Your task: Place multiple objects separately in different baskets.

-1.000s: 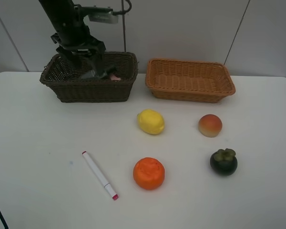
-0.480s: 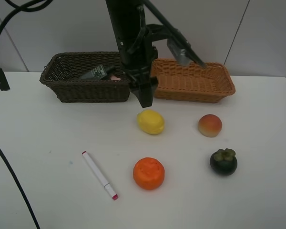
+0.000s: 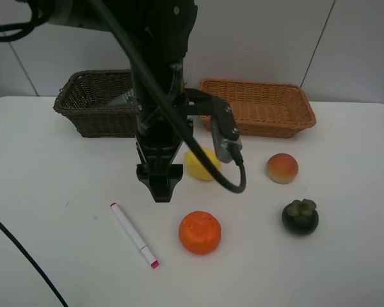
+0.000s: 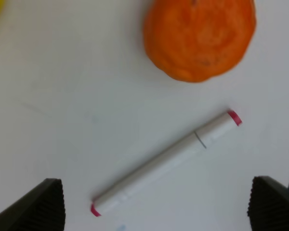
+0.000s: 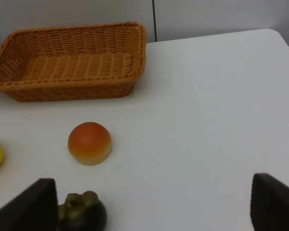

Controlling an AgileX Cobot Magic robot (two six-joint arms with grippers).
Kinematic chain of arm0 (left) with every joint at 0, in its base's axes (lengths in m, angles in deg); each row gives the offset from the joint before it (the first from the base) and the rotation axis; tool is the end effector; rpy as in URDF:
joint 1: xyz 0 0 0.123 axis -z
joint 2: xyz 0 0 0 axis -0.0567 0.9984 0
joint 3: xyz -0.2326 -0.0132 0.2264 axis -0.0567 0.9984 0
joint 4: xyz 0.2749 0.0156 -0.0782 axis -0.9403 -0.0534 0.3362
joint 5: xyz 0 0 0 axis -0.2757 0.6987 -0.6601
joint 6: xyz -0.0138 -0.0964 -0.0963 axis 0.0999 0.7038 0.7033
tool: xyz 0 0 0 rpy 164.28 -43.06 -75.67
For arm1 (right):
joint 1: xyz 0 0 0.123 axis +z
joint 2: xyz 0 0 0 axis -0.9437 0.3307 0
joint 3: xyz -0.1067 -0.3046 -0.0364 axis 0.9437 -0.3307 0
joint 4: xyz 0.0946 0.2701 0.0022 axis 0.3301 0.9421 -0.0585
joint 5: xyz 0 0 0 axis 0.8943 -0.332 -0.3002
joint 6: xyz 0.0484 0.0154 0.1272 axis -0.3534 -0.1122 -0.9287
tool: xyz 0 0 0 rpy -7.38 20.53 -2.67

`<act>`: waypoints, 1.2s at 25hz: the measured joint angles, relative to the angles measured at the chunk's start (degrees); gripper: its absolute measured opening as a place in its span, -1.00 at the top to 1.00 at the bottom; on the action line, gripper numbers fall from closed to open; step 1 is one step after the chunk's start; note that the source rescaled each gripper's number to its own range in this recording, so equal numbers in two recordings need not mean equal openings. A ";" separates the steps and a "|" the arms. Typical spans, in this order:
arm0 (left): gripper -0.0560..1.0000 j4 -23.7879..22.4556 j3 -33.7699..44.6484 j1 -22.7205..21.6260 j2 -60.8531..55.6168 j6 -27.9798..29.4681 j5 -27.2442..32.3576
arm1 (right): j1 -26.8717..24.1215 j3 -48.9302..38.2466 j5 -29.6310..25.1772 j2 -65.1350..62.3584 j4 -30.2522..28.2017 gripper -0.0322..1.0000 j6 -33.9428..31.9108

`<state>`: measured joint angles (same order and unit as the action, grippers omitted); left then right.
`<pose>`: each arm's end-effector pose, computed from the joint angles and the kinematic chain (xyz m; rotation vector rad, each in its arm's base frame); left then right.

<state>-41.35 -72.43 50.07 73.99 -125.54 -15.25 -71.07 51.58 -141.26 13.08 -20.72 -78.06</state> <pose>0.2868 -0.3159 0.1869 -2.1575 -2.2802 0.0804 0.0232 -0.0069 0.2810 0.0995 2.0172 -0.0152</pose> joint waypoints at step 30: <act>-1.00 -8.21 31.29 5.38 -3.41 -9.80 -28.38 | 0.00 0.00 0.00 0.00 0.00 -0.69 0.00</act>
<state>-49.57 -41.14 55.45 70.58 -135.34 -43.64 -71.07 51.58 -141.26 13.08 -20.72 -78.06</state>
